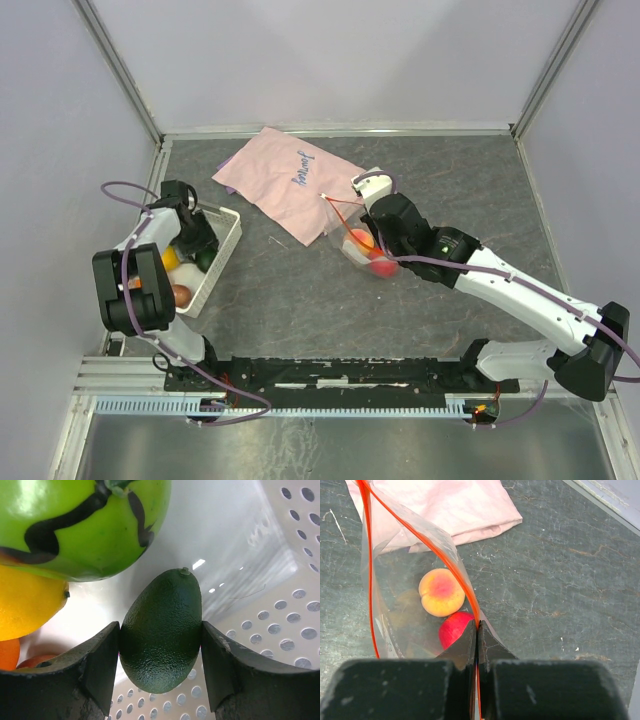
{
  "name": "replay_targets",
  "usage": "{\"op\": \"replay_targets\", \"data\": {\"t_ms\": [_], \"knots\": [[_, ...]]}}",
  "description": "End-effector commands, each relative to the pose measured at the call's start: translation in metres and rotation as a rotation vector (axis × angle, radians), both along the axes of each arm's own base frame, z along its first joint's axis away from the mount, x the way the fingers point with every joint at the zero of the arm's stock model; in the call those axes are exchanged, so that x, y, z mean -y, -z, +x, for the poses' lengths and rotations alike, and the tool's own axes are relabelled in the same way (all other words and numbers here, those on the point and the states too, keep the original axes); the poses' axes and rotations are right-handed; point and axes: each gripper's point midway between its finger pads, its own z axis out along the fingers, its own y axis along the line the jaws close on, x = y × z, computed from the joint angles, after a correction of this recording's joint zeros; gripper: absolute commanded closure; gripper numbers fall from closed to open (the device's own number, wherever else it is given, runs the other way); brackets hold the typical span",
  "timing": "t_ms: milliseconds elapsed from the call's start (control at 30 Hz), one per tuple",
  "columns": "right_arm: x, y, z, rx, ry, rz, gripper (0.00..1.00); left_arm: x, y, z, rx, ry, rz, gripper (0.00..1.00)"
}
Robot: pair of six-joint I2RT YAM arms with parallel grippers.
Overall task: Place the food in the zip-top bag and seal the zipper
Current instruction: Pick up the fake fruit from the bin, then place the fake fruit in the zipper food storage bag.
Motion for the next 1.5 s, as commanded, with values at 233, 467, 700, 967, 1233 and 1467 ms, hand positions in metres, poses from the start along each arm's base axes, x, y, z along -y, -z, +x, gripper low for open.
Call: {"op": "replay_targets", "data": {"t_ms": [233, 467, 700, 967, 1233, 1467], "knots": [[0.001, -0.022, 0.001, 0.004, 0.012, 0.012, 0.98, 0.012, -0.069, 0.019, 0.261, 0.045, 0.009, 0.54], [-0.012, -0.018, -0.002, -0.048, -0.037, 0.01, 0.98, 0.037, -0.13, 0.016, 0.474, 0.093, -0.002, 0.55], [-0.038, -0.015, -0.009, -0.102, -0.102, 0.071, 0.98, 0.086, -0.188, 0.002, 0.677, 0.189, -0.146, 0.55], [-0.055, -0.023, -0.017, -0.103, -0.139, 0.112, 0.98, 0.145, -0.222, -0.017, 0.848, 0.316, -0.326, 0.54], [-0.057, -0.035, -0.018, -0.067, -0.146, 0.138, 0.98, 0.204, -0.269, -0.038, 1.03, 0.455, -0.523, 0.54], [-0.063, -0.035, -0.019, -0.057, -0.159, 0.177, 0.98, 0.246, -0.294, -0.058, 1.164, 0.618, -0.622, 0.54]]}}
